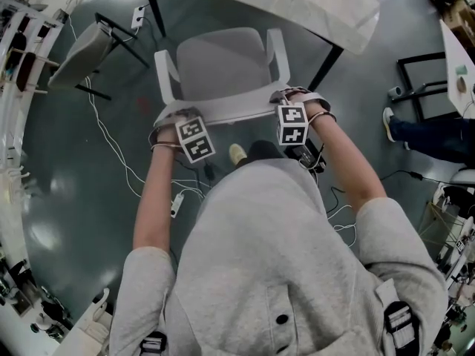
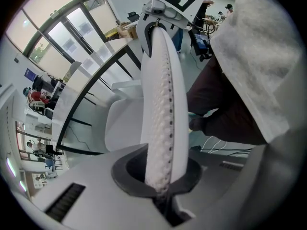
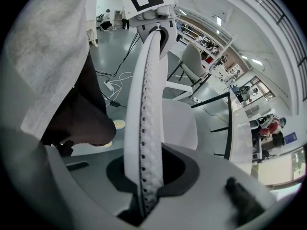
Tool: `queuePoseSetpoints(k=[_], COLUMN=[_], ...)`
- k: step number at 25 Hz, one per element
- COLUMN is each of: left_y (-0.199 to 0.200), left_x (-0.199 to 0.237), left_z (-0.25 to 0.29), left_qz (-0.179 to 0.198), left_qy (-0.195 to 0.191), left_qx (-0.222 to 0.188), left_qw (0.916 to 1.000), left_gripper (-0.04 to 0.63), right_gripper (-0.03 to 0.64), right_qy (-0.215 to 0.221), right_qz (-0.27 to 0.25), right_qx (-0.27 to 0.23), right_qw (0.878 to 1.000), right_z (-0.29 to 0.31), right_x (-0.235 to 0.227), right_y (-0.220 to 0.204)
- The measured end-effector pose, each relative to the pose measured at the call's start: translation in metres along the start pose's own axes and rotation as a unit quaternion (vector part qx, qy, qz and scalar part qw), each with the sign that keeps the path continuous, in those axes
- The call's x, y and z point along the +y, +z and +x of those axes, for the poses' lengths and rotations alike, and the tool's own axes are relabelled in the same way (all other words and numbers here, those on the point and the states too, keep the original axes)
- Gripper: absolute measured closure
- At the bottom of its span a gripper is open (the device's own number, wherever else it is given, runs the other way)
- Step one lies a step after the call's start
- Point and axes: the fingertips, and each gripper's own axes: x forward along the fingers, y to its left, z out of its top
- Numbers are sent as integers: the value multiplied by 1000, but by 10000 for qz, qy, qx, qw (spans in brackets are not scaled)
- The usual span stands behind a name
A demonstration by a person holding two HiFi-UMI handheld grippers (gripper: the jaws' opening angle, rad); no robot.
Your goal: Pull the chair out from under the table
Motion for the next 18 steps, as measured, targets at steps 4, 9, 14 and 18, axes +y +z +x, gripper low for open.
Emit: queuePoseSetpoints(k=[4,9,14,18], left_y=[3,8,15,18], left_x=[-4,-7,-12,-20], left_z=[-1,-1,-2,-3], left_qz=[12,86,77,36], left_qy=[63,222,207,124], left_qx=[20,70,123,126], left_qw=[10000,9997,9997,9998], left_gripper=[569,574,574,574], right_gripper=[565,565,565,565], right_qy=[-42,-11,-41,28], right_qz=[-14,10,5,-28], right_qx=[-26,-14,-58,-76], right_qw=[10000,10000,10000,10000], right_z=[-2,-3,-6,-9], right_x=[4,10,14,21], right_y=[-3,-8,-14,-16])
